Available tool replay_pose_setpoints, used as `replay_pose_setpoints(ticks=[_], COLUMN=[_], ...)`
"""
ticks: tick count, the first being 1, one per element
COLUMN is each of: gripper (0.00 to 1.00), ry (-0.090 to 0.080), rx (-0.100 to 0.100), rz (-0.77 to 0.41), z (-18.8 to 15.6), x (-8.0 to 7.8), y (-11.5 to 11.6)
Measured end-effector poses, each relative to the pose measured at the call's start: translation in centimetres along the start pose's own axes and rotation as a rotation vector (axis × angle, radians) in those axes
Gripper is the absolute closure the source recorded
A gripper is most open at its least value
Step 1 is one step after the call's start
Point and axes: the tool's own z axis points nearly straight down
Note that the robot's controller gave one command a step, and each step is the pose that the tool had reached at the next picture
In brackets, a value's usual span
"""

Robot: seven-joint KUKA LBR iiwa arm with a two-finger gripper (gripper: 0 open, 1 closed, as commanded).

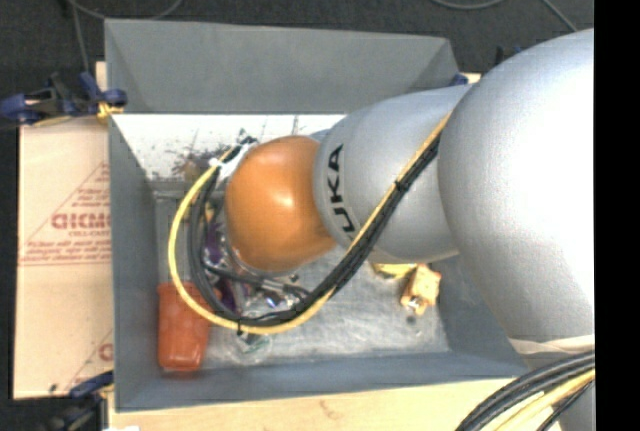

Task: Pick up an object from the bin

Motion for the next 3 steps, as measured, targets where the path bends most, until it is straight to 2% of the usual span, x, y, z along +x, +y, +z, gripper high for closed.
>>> replay_pose_setpoints(ticks=[1,3], gripper=[1.0,1.0], ry=[-0.006,-0.007], rx=[-0.001,-0.001], rz=[0.0,0.001], z=[-0.13,-0.15], x=[-0.1,-0.12], y=[0.03,0.0])
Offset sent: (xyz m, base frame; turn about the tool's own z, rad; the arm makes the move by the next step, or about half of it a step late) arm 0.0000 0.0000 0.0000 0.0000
